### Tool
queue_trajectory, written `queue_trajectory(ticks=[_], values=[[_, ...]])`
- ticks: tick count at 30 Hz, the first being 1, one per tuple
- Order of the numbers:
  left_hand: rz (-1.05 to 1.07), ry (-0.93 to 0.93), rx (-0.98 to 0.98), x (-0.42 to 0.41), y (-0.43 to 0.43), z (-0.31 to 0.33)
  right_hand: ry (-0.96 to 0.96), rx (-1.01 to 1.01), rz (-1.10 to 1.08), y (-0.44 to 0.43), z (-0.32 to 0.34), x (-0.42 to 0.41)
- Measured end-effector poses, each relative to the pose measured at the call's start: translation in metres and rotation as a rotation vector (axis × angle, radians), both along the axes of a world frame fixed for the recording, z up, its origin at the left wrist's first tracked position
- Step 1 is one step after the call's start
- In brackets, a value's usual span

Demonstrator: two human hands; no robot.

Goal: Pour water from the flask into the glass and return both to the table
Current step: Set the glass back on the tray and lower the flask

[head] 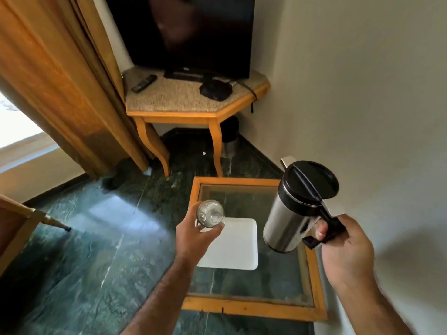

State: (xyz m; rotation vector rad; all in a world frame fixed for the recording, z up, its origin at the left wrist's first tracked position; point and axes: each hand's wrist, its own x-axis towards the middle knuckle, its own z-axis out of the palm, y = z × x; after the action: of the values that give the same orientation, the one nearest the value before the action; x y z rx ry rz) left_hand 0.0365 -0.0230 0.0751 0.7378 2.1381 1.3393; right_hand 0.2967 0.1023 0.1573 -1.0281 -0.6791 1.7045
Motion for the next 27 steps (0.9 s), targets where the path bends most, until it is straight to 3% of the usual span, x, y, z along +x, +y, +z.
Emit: queue_trajectory(ticks=[6, 16, 27], values=[[-0.015, 0.009, -0.061, 0.003, 0.004, -0.094, -0.026, -0.091, -0.138, 0.002, -0.094, 0.008], [-0.099, 0.103, -0.224, 0.006, 0.018, -0.220, -0.027, -0.103, -0.183, 0.004, -0.206, 0.014], [-0.084, 0.119, -0.316, 0.001, 0.035, -0.283, -0.016, -0.070, -0.150, 0.014, -0.256, 0.023]])
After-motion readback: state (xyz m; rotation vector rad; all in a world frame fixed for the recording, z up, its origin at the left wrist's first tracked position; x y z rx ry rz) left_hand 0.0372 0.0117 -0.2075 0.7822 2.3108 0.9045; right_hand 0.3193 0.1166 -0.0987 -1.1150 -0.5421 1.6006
